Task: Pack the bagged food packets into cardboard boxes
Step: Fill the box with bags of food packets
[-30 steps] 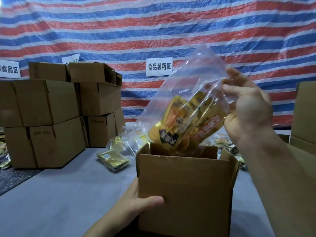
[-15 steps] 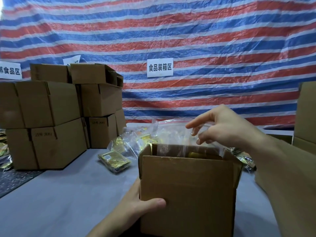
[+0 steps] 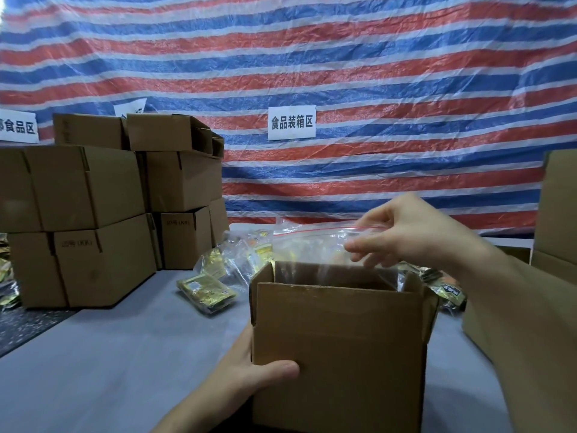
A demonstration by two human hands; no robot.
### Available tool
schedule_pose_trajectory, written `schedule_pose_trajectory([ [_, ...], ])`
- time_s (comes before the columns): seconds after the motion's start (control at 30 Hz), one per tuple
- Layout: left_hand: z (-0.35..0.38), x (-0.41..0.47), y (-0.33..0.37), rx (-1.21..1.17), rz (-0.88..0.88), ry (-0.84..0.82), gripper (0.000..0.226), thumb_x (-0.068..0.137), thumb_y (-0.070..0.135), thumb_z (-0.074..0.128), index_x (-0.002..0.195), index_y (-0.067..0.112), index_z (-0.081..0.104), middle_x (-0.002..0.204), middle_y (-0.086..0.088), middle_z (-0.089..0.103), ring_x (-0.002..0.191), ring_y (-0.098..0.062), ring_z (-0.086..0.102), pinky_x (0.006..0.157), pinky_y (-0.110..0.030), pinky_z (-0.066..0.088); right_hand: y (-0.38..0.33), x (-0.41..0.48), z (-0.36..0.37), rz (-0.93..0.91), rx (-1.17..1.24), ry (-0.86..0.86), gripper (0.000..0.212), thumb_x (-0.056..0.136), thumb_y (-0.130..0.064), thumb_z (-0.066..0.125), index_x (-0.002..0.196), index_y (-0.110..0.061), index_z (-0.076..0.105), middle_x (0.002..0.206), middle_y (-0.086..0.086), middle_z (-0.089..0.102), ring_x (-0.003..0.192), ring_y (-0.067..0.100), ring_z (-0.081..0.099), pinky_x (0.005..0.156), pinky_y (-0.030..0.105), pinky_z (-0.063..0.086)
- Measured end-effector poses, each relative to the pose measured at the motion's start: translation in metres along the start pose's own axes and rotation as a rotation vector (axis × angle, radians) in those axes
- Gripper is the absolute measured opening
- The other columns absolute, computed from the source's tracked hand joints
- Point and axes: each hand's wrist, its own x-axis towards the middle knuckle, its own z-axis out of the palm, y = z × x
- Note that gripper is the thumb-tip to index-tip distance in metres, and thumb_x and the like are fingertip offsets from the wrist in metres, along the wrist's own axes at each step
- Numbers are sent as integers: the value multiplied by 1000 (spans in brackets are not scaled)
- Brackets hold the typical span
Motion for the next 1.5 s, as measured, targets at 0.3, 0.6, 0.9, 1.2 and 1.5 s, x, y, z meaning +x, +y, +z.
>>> schedule_pose_trajectory([
  [0.3,1,0,1,27,-9,-1,103,56,49,97,141,23,45,128,0,71,118,-22,68,90,-29,57,-8,-6,-3,5,119,-253,16,105,-24,50,99,-13,60,93,3,79,82,26,77,74,42,64],
  [0.6,0,-1,0,125,52,-5,94,65,28,88,145,15,40,127,4,70,117,-16,67,90,-24,56,-10,-9,-6,25,185,-406,22,103,-27,50,97,-10,62,97,15,76,86,37,75,64,35,62],
  [0.9,0,0,3,262,158,16,89,65,33,84,142,12,45,131,14,66,122,-4,62,92,-14,49,-2,-5,1,183,-141,-339,20,100,-26,61,91,-13,73,77,5,72,58,16,65,51,22,51],
  [1.2,-2,2,-2,232,124,22,105,58,53,93,144,22,43,129,15,67,120,-6,63,90,-17,52,-11,-5,21,261,-466,-328,9,85,-18,76,86,-25,81,85,-9,75,85,11,70,82,32,60],
  [1.5,-4,2,-1,276,122,29,105,58,60,92,145,25,44,132,15,65,123,-5,61,93,-15,50,-44,-29,21,-68,-487,87,17,85,-21,77,96,-33,74,94,-15,65,90,11,62,85,41,59],
])
